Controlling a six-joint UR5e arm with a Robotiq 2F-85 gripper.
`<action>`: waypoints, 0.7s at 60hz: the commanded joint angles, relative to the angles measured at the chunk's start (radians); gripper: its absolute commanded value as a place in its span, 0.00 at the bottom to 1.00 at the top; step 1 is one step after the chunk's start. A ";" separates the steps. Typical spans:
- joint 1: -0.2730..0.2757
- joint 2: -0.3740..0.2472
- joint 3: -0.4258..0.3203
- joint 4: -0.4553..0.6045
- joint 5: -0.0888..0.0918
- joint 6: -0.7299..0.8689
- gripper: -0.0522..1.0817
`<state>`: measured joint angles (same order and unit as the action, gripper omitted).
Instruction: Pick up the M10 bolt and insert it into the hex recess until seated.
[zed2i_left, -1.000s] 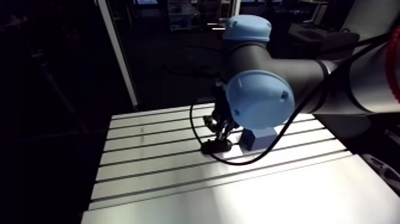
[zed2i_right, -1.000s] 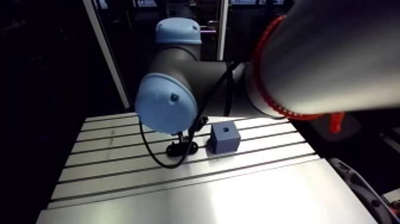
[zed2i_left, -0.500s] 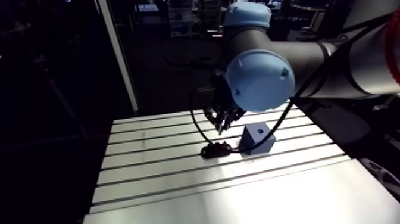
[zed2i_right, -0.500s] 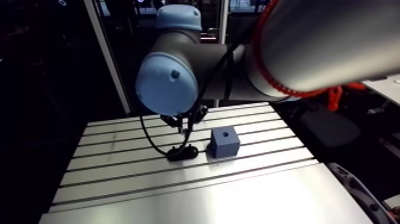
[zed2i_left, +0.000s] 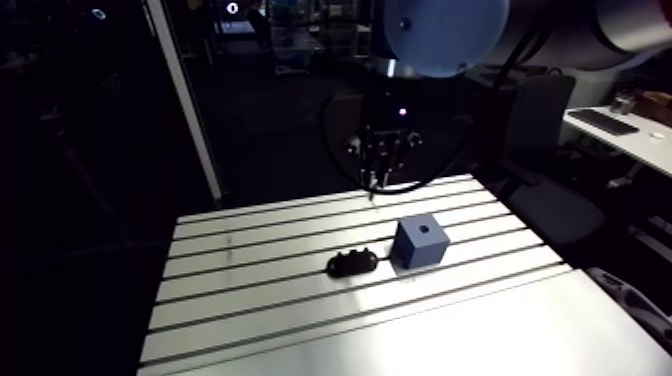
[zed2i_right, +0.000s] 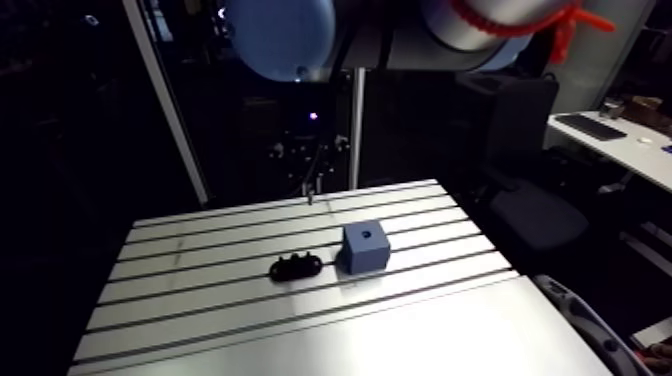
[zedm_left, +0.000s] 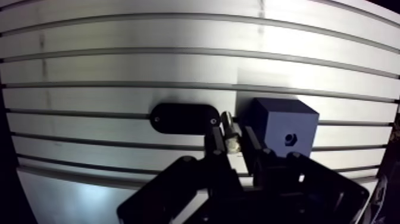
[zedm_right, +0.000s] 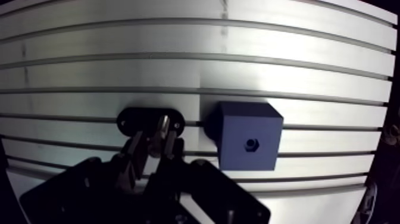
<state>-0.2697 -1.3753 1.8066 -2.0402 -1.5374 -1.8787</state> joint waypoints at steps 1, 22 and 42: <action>-0.079 0.016 -0.141 0.222 -0.019 -0.042 0.84; -0.138 0.048 -0.233 0.343 -0.077 -0.050 0.84; -0.143 0.096 -0.244 0.368 -0.109 -0.050 0.85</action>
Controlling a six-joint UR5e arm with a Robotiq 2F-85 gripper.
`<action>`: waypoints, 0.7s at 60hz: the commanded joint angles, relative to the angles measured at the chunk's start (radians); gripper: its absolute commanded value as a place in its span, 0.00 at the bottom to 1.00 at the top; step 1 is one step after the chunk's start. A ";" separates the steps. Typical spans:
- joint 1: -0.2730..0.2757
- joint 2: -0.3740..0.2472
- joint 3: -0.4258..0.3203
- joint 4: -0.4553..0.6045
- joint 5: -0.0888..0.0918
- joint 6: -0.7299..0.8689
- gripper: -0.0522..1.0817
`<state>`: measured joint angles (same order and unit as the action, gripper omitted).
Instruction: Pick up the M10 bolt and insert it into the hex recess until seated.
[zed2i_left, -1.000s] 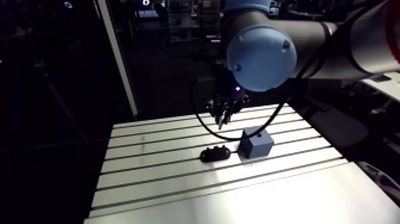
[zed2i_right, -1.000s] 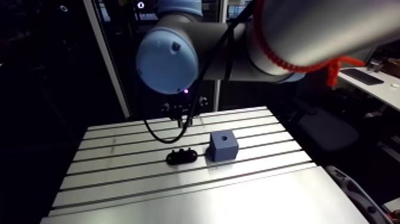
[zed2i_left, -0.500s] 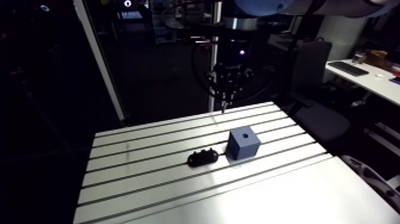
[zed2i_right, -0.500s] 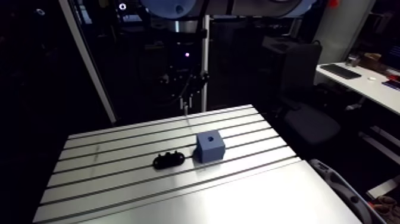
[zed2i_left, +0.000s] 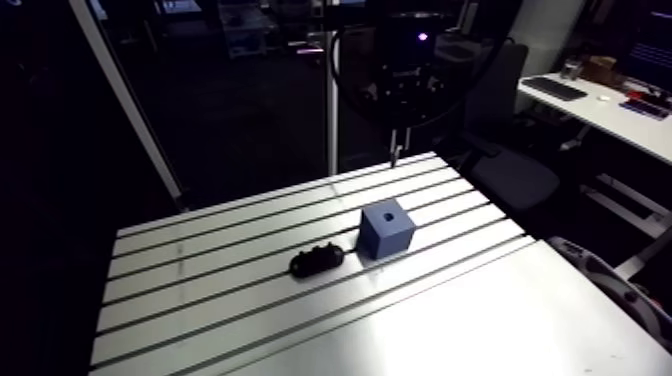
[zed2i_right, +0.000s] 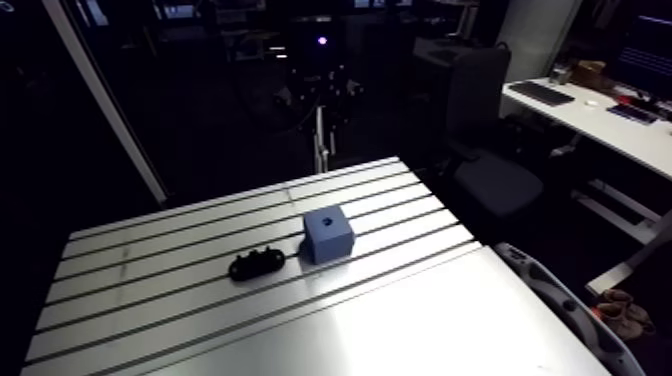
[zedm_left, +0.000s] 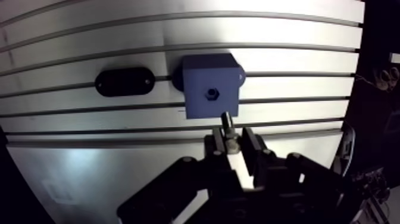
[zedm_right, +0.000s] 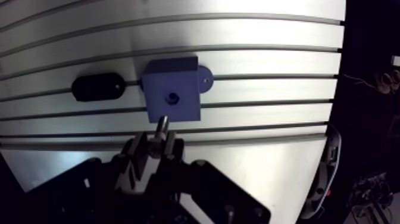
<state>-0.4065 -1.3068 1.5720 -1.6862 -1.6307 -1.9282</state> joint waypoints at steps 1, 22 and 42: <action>-0.006 0.030 -0.010 0.012 -0.016 -0.001 0.85; -0.023 0.041 0.023 -0.034 -0.008 0.002 0.85; -0.007 0.041 0.047 -0.072 0.000 -0.010 0.92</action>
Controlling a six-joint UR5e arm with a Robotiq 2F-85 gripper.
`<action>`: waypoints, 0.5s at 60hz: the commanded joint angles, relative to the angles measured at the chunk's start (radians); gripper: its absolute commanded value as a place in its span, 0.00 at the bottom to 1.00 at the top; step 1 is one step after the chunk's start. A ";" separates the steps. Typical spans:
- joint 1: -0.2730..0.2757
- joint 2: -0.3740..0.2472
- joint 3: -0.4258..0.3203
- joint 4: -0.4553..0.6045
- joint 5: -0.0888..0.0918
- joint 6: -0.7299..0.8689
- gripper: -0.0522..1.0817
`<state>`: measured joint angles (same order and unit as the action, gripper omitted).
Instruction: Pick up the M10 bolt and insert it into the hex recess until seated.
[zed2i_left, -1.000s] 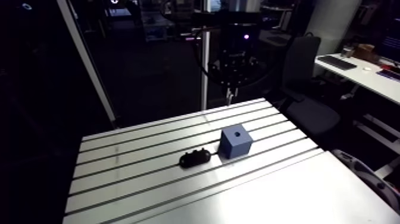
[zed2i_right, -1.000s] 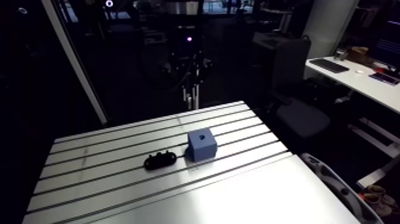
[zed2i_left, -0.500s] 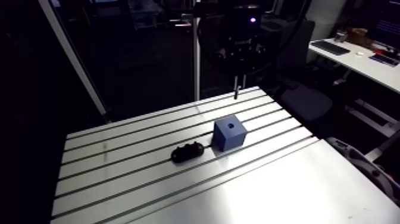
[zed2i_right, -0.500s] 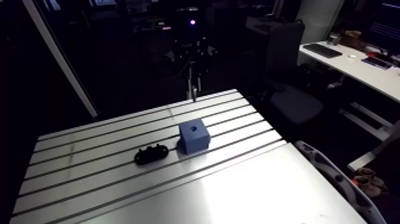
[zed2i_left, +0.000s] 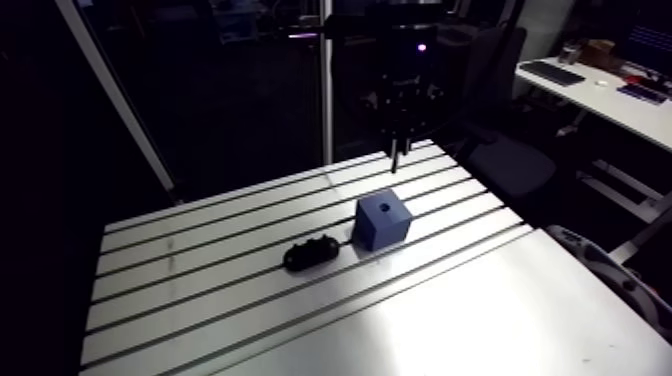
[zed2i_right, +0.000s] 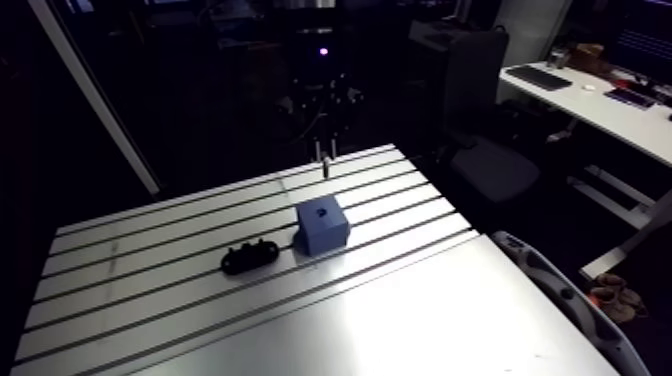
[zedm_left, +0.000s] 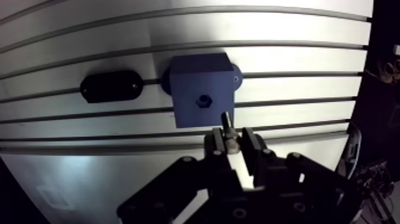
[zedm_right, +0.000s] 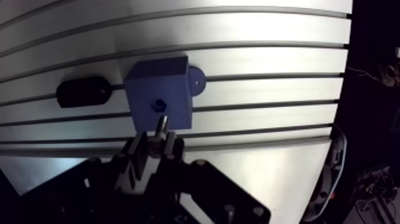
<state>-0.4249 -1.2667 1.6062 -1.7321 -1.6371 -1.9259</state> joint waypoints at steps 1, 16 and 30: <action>0.012 0.000 0.013 -0.026 0.007 -0.012 0.92; 0.014 -0.001 0.040 -0.035 0.013 -0.034 0.95; 0.020 -0.001 0.046 -0.062 0.021 -0.038 0.96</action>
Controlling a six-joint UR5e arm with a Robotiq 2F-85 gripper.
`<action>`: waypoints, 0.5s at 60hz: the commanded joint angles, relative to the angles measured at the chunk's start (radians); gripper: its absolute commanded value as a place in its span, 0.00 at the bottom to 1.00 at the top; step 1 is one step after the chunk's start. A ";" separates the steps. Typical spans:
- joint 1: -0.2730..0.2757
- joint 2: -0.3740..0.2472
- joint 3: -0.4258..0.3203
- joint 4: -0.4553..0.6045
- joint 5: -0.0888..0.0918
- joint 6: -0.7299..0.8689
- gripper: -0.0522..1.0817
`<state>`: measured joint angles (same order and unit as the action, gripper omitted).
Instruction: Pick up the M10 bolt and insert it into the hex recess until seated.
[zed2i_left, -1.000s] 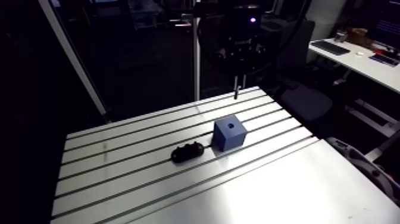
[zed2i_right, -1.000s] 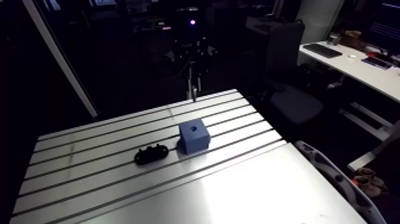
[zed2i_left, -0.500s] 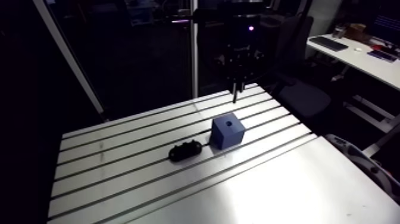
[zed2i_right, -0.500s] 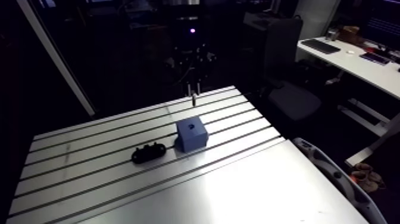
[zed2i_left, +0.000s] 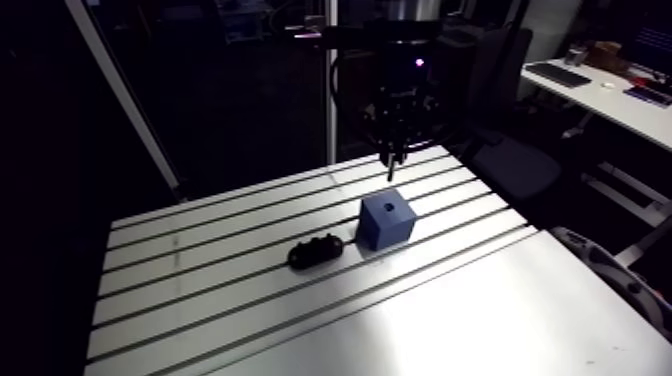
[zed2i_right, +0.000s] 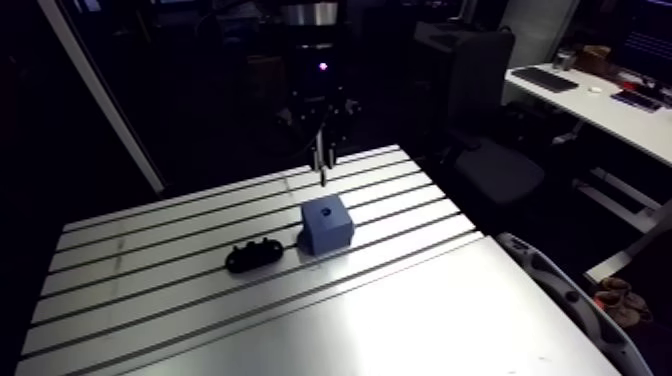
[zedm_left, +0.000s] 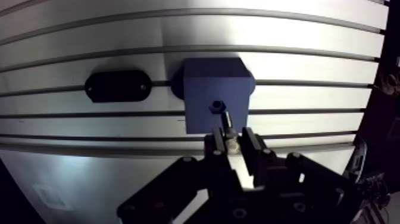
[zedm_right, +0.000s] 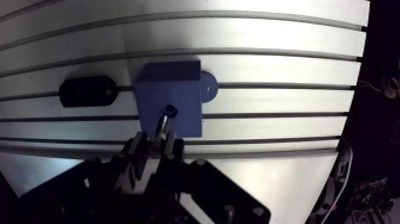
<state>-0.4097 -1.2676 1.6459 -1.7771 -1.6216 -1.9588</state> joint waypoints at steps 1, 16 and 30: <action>0.004 0.000 0.007 -0.017 0.005 -0.005 0.96; 0.005 0.000 0.015 -0.017 0.004 -0.041 0.96; 0.003 0.001 0.022 -0.015 -0.002 -0.042 0.96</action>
<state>-0.4051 -1.2673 1.6612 -1.7933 -1.6193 -1.9925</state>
